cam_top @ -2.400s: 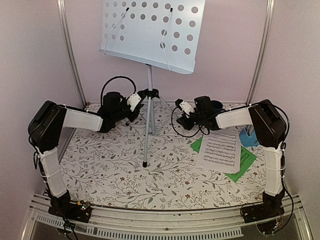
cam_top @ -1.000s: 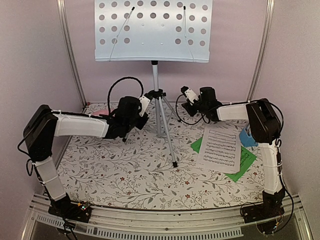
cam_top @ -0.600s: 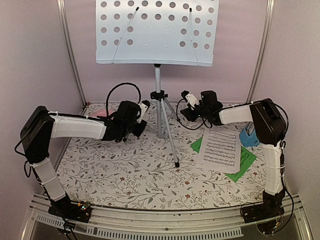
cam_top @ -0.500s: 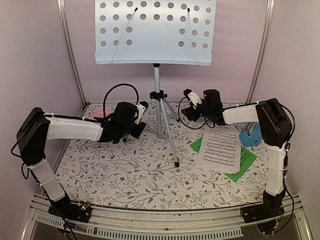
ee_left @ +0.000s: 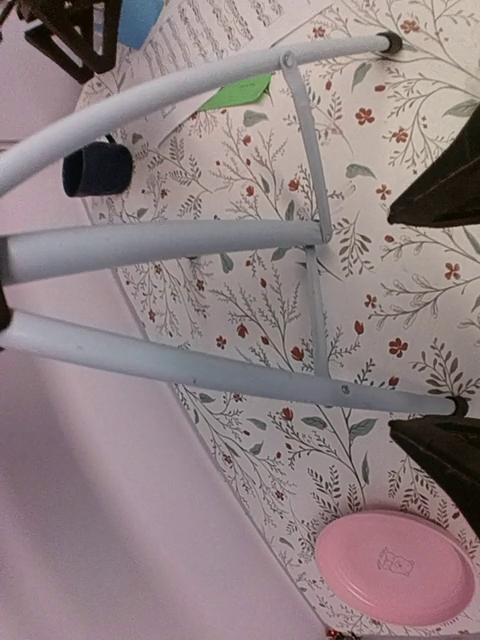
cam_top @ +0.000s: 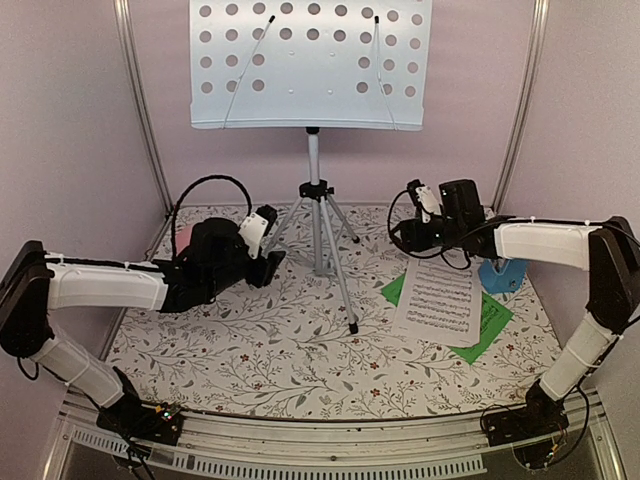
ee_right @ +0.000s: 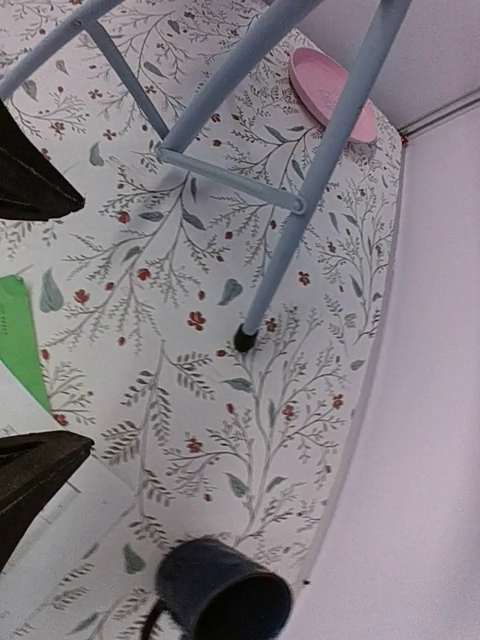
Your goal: Set up the instrument practice props
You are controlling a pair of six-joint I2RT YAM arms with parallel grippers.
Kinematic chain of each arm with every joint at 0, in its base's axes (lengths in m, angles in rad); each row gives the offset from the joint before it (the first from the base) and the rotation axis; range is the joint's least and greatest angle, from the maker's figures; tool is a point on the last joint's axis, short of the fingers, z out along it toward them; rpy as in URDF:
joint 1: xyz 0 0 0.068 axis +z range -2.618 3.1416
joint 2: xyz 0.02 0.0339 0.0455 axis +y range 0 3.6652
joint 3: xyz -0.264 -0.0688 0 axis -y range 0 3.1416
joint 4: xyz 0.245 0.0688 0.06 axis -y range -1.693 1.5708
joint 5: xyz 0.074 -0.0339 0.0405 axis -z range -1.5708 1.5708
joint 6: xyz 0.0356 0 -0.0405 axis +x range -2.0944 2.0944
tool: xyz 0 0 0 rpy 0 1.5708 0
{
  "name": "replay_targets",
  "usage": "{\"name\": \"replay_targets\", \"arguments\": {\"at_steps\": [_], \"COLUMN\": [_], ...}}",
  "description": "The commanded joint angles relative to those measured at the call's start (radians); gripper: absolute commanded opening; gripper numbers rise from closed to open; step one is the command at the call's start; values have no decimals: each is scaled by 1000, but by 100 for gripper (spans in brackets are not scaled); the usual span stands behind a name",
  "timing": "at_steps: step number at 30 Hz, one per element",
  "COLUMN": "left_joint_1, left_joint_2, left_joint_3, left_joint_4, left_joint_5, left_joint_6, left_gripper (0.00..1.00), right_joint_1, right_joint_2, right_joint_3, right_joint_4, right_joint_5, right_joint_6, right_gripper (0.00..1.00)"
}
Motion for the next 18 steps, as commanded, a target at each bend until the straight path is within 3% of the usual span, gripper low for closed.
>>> {"name": "replay_targets", "arguments": {"at_steps": [1,5,8,13,18], "left_joint_1": [-45,-74,-93,-104,-104], "left_joint_2": [-41,-19,9,46,43], "left_joint_3": [-43,-39,-31,-15,-16], "left_joint_4": [144,188,221,257,284], "left_joint_5": [66,81,90,92,99], "left_joint_6": [-5,-4,6,24,34], "left_gripper": [65,65,65,66,66], "right_joint_1": [2,3,4,3,3], "right_joint_2": [-171,-363,-463,-496,-495], "right_joint_3": [-92,-228,-239,-224,-273], "right_joint_4": [-308,-453,-637,-912,-979], "right_joint_5": [62,52,135,217,214], "right_joint_6": [396,688,825,996,1127], "right_gripper": [73,71,68,65,63]}}
